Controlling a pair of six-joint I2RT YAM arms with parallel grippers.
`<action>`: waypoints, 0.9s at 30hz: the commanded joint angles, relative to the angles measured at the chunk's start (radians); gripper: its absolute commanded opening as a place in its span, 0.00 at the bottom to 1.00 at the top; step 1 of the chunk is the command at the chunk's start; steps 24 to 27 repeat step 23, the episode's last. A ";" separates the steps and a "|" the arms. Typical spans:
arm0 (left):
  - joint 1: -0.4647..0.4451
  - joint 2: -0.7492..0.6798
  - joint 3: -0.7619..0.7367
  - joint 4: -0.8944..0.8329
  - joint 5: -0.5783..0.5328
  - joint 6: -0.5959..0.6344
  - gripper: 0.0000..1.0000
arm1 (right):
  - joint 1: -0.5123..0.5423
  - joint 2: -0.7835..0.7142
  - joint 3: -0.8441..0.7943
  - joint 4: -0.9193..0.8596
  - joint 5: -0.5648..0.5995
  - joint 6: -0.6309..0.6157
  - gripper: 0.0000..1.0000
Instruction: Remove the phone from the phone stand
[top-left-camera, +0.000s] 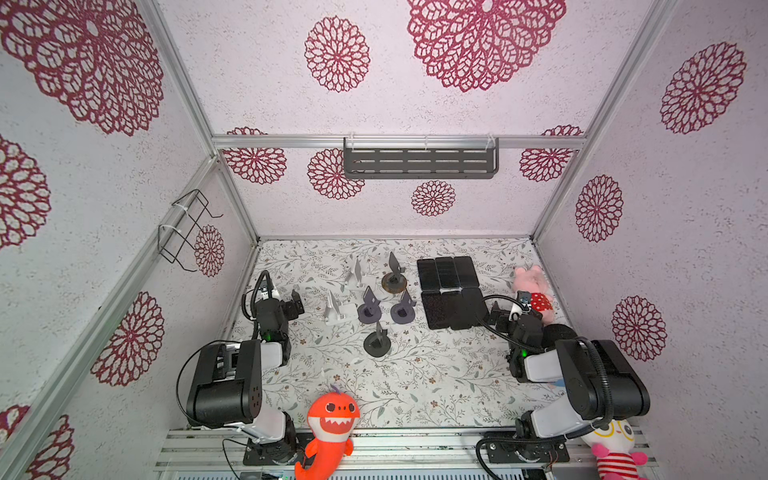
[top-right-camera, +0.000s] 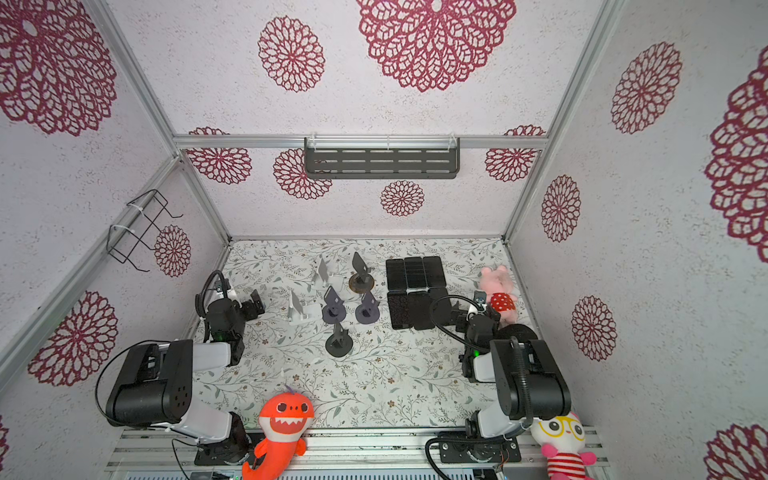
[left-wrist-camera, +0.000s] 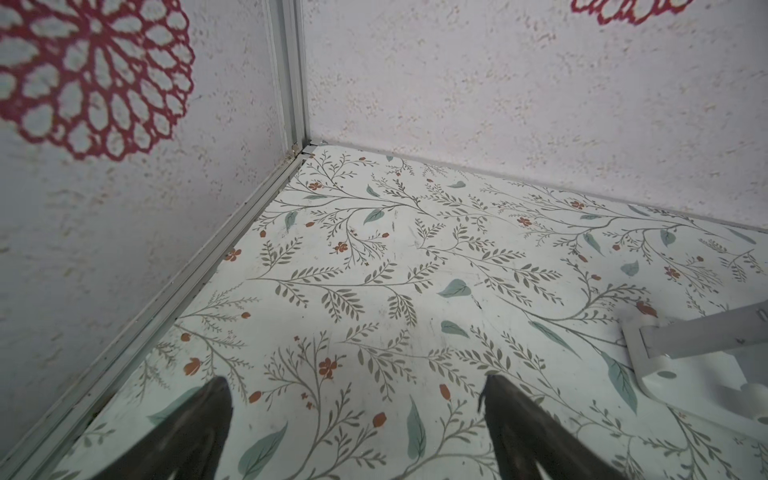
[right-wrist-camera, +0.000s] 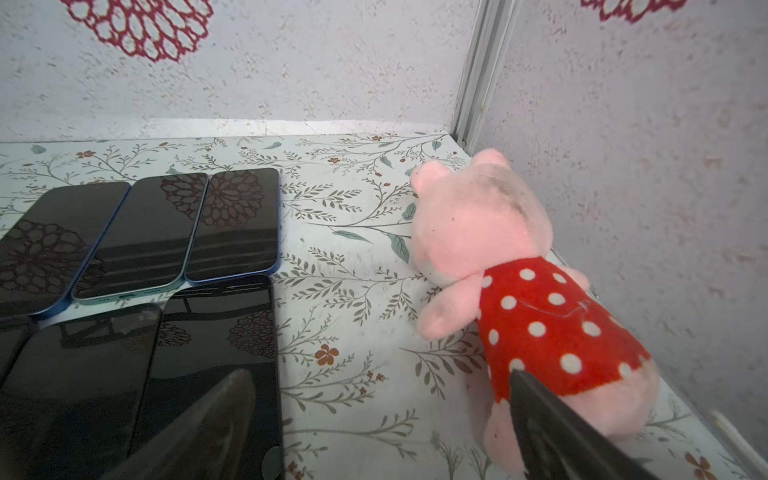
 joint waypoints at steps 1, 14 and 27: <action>0.000 -0.001 -0.003 0.042 0.004 0.026 0.97 | -0.002 -0.008 0.004 0.059 -0.010 0.010 0.99; 0.000 -0.003 -0.003 0.044 0.004 0.026 0.97 | -0.003 -0.004 0.010 0.051 -0.008 0.009 0.99; 0.001 -0.002 -0.004 0.044 0.004 0.026 0.97 | -0.003 -0.007 0.005 0.056 -0.009 0.009 0.99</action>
